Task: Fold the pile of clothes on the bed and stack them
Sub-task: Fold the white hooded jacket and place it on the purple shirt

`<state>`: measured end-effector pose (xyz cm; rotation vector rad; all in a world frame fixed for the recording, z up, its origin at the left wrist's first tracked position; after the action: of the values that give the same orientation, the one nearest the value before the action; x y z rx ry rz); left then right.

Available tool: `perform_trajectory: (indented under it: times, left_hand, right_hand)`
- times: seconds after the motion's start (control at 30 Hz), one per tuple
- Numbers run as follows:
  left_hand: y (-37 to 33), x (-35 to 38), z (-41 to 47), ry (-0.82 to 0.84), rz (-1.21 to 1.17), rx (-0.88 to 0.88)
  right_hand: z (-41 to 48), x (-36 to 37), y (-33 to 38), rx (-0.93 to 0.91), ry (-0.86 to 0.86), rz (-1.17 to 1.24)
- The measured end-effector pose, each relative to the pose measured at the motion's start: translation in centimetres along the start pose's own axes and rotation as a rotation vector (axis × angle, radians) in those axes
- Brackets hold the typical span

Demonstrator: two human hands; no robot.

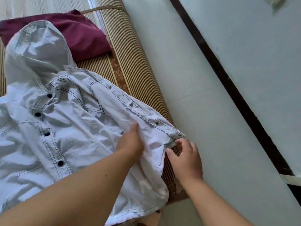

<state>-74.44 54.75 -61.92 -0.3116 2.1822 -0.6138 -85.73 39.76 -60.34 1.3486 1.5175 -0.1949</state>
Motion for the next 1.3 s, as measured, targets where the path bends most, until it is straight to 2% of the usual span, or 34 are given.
perform_trajectory:
  times: [0.03,0.1,0.17,0.27,0.33,0.4,0.47,0.5,0.53,0.6,0.67,0.7,0.77,0.8,0.83,0.9,0.97,1.07,1.13,1.23,1.3]
  left_hand:
    - [0.6,0.2,0.2,0.016,0.054,0.026]
    - [1.8,0.5,0.4,0.056,0.105,0.063]
    - [2.4,0.3,0.2,0.114,0.123,0.099]
    - [2.0,-1.3,0.1,0.114,0.029,0.123]
    - [0.9,-3.0,0.0,0.07,-0.247,0.095]
    - [-1.1,-4.6,-0.3,0.147,-0.676,0.007]
    - [-3.0,-6.1,-0.5,0.259,-0.985,-0.077]
    - [-3.7,-6.9,-0.4,0.271,-1.103,-0.092]
    - [-4.2,-7.5,-0.3,0.238,-1.201,-0.102]
    - [-4.0,-8.6,-0.2,0.059,-1.284,-0.139]
    - [-2.5,-9.8,-0.5,-0.049,-1.184,-0.139]
    - [-1.5,-10.3,-0.8,-0.052,-1.137,-0.132]
    - [1.2,-11.4,-2.0,-0.021,-1.101,-0.128]
    - [2.7,-11.9,-2.9,0.022,-1.104,-0.142]
    - [4.4,-12.2,-3.9,0.076,-1.11,-0.169]
    - [8.0,-12.5,-5.7,0.155,-1.122,-0.24]
    - [11.6,-12.3,-7.0,0.154,-1.165,-0.299]
    - [15.4,-11.7,-7.9,0.124,-1.279,-0.327]
    - [16.8,-10.8,-8.4,0.142,-1.175,-0.296]
    - [18.1,-9.9,-8.6,0.098,-0.699,-0.257]
    - [18.4,-9.8,-8.5,0.065,-0.585,-0.259]
  right_hand:
    - [1.3,0.3,0.3,0.04,0.006,-0.004]
    - [3.9,1.8,0.8,0.102,0.158,-0.166]
    - [5.8,2.7,1.3,0.11,0.217,-0.306]
    - [7.3,0.6,3.0,0.125,0.093,-0.166]
    - [6.7,-1.9,4.6,-0.008,-0.036,-0.008]
    - [3.6,-4.7,6.7,-0.255,-0.106,0.165]
    - [-0.9,-6.2,8.8,-0.514,0.042,0.277]
    - [-3.0,-6.1,9.3,-0.604,0.159,0.241]
    - [-4.8,-5.5,9.5,-0.659,0.281,0.15]
    - [-7.0,-4.1,8.9,-0.666,0.444,0.035]
    - [-7.1,-3.1,8.0,-0.479,0.364,0.235]
    - [-6.2,-2.8,7.4,-0.34,0.223,0.338]
    - [-4.1,-1.7,6.3,-0.086,-0.049,0.323]
    - [-2.8,-0.8,5.8,0.008,-0.063,0.258]
    - [-1.7,0.6,5.4,0.073,0.009,0.173]
    - [-0.5,3.3,5.0,0.116,0.251,-0.003]
    - [-1.3,6.1,5.4,0.115,0.436,-0.174]
    - [-3.8,9.2,5.8,0.105,0.524,-0.313]
    - [-5.0,9.9,5.8,0.097,0.509,-0.333]
    - [-3.9,7.2,5.8,0.151,0.273,-0.097]
    - [-2.4,4.6,6.1,0.114,0.126,-0.021]
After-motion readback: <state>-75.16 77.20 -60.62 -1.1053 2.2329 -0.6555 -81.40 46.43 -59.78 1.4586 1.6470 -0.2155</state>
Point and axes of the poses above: each hand's wrist, its own z-axis towards the middle knuckle, its own x-axis out of the palm, y = z × x, the point moved 3 cm from there along z, towards the middle knuckle, and after that the axes turned 13 degrees about x, right-handed, at the moved point
